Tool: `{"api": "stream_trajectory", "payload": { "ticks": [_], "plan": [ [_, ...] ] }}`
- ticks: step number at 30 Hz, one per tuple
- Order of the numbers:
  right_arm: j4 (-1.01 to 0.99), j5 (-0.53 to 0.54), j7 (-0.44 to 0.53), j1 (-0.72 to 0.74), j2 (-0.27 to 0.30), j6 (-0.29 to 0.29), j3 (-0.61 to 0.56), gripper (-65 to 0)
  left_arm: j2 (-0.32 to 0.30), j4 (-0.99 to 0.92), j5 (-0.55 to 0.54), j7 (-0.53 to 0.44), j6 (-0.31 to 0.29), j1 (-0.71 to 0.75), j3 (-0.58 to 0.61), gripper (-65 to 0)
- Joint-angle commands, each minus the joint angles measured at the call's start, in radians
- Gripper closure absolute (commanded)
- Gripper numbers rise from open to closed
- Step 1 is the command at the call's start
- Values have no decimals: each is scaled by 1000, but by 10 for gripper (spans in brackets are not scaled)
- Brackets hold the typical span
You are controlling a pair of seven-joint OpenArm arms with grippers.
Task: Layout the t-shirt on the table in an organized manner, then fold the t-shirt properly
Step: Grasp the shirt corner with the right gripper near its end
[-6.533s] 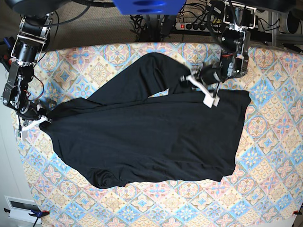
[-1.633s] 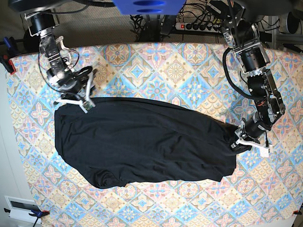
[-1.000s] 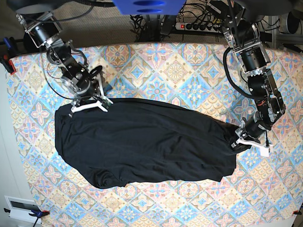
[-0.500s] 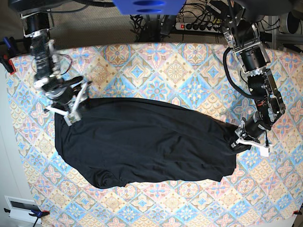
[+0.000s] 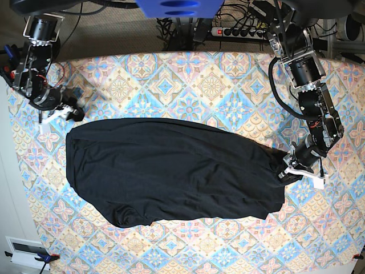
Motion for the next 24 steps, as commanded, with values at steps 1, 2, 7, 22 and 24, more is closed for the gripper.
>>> {"api": "stream_trajectory", "payload": {
  "ticks": [1,2,7,22,24],
  "plan": [
    [14,22,13,15,12,8,8,-257,-13,17,-20,-17,-7,-23,-1,-1],
    [11,22,13,15,3,8,8,-257,-13,17,-20,-17,-7,-23,-1,-1],
    [9,22,21,45,-39,8,2,-259,-13,17,-20,-17,-7,-21,-1,-1],
    [-75,22,18,121,-71,8,1,-257,-18,17,-21,-17,-7,-8,-2,-1],
    [-67,22,12,114,-71,8,1,-257,-18,17,-21,-17,-7,-8,-2,-1]
  ]
}}
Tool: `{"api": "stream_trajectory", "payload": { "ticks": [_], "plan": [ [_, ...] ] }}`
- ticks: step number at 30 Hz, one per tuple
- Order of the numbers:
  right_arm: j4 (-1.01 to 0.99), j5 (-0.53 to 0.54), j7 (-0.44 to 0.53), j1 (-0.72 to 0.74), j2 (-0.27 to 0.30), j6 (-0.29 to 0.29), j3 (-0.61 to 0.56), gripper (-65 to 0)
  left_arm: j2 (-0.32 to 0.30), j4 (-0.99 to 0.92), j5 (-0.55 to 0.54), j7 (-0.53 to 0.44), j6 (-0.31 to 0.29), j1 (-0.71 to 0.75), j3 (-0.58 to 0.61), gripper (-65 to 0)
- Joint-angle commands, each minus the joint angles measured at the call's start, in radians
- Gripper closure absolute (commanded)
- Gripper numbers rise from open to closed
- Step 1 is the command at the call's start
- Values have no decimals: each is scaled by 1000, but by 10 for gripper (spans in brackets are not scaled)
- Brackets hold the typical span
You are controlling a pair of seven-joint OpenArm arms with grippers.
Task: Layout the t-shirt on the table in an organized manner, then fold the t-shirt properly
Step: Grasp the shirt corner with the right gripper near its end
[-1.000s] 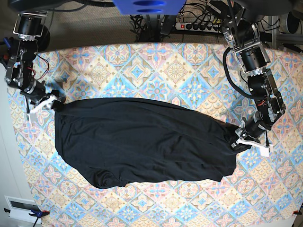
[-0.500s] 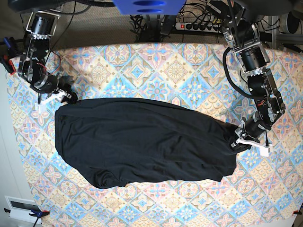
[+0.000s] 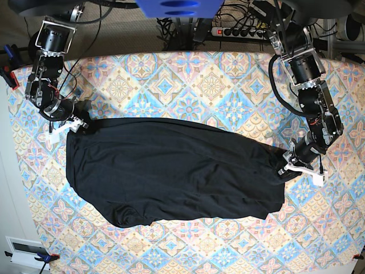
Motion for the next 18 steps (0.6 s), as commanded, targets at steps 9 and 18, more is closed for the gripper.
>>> {"api": "stream_trajectory", "payload": {
  "ticks": [9,18],
  "plan": [
    [100,11,-14,-11,16,1,13,-257,-15,17,-24,-17,-7,-24,-2,-1],
    [98,11,-10,-19,15,1,31,-257,-15,17,-24,-17,-7,-24,-2,-1]
  ]
}}
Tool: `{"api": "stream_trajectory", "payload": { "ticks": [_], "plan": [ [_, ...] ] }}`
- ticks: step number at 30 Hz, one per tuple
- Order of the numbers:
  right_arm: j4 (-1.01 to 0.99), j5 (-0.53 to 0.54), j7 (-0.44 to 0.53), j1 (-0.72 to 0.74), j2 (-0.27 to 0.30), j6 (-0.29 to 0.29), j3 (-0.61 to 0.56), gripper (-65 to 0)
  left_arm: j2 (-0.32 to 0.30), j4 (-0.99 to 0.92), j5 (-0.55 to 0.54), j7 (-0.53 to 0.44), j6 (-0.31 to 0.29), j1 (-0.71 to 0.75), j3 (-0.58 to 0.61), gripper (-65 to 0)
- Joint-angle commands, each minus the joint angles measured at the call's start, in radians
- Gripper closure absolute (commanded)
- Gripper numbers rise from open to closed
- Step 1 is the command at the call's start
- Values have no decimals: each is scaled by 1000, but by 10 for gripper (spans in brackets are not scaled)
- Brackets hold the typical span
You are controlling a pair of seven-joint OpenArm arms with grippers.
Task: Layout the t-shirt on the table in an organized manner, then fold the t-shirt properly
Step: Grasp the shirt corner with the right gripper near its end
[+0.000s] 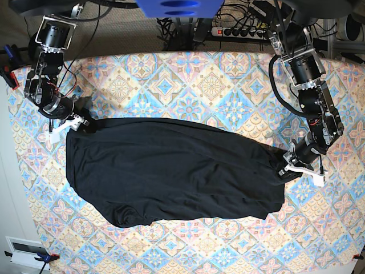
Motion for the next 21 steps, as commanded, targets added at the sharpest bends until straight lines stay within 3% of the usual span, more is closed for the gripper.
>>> {"api": "stream_trajectory", "payload": {
  "ticks": [1,15,21],
  "plan": [
    [17,15,14,7,20,4,34,-257,-16,17,-19,-17,-7,-24,-2,-1],
    [-82,14,15,-6,20,4,91,-257,-13,17,-19,-17,-7,-24,-2,-1],
    [-119,14,15,-6,-40,4,89,-257,-16,17,-19,-17,-7,-24,-2,-1]
  ]
}}
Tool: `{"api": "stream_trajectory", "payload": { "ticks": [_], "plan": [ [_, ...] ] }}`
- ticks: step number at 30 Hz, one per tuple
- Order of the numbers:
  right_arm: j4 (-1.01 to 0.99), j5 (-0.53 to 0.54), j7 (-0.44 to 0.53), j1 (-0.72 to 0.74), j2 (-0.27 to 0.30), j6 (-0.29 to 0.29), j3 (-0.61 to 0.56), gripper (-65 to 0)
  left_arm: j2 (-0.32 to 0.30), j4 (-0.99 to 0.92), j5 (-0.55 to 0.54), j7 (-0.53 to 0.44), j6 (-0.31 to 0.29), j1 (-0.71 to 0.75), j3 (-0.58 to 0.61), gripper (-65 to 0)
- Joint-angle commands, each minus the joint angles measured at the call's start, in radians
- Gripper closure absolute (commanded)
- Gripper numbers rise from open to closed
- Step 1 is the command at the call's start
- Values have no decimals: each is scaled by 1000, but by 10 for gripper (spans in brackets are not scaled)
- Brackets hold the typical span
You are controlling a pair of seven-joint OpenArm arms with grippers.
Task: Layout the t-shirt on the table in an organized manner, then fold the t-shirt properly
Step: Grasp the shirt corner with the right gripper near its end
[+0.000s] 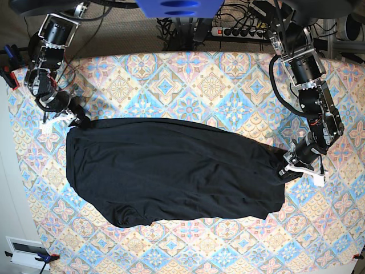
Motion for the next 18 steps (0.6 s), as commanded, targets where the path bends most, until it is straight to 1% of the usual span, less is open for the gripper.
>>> {"api": "stream_trajectory", "payload": {
  "ticks": [1,11,14,18],
  "plan": [
    [-7,-30,-39,2,6,-10,-3,-257,-14,17,-18,-17,-7,-24,-2,-1],
    [-18,-31,-39,3,4,-10,-3,-253,-12,17,-18,-17,-7,-24,-2,-1],
    [-18,-31,-39,10,3,-10,-20,-217,-11,17,-18,-17,-7,-24,-2,-1],
    [-18,-31,-39,51,3,-10,-51,-132,-11,17,-18,-17,-7,-24,-2,-1]
  ]
}}
